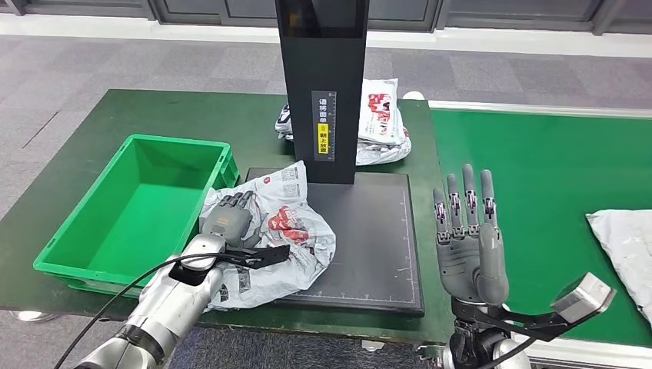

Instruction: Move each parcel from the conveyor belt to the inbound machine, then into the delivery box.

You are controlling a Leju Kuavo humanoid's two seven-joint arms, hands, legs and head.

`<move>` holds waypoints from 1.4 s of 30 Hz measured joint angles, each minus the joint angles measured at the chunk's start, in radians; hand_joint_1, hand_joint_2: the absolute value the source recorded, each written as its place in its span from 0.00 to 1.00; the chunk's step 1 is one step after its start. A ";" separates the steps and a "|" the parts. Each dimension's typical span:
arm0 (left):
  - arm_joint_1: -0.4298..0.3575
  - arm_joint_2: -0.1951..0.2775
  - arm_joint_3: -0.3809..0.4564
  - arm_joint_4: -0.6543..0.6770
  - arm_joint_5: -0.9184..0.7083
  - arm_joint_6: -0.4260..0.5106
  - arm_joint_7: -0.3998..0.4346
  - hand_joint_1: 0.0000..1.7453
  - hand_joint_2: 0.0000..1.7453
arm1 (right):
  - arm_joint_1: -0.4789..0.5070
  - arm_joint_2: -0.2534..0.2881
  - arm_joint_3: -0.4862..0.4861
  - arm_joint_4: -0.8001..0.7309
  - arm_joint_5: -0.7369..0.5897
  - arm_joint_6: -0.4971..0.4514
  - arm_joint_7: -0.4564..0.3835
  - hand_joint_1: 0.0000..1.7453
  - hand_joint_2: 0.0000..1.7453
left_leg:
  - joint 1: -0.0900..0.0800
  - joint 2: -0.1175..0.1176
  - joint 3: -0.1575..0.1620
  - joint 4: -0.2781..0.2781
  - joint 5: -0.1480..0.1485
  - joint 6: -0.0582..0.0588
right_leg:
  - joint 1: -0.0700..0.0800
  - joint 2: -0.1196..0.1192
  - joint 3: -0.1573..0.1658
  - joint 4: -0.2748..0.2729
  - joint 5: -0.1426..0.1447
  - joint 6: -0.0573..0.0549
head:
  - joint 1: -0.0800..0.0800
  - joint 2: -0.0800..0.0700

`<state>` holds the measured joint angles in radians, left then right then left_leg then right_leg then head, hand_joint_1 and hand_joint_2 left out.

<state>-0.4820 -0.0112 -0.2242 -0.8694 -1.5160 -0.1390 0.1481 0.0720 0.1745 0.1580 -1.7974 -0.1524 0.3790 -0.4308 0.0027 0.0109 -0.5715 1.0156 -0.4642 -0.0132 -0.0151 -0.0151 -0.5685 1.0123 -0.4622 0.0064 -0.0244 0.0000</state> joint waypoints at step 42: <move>0.066 -0.031 -0.002 -0.122 0.000 0.118 -0.030 1.00 1.00 | 0.040 0.016 -0.018 -0.046 0.004 0.049 0.003 0.00 1.00 | 0.000 0.001 0.009 0.000 -0.002 -0.001 | 0.000 0.002 0.000 0.000 -0.003 -0.002 | 0.000 0.000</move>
<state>-0.4162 -0.0425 -0.2258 -0.9914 -1.5160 -0.0206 0.1183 0.1120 0.1907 0.1396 -1.8437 -0.1484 0.4276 -0.4276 0.0028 0.0117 -0.5625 1.0154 -0.4661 -0.0142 -0.0150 -0.0133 -0.5684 1.0123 -0.4653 0.0046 -0.0244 0.0000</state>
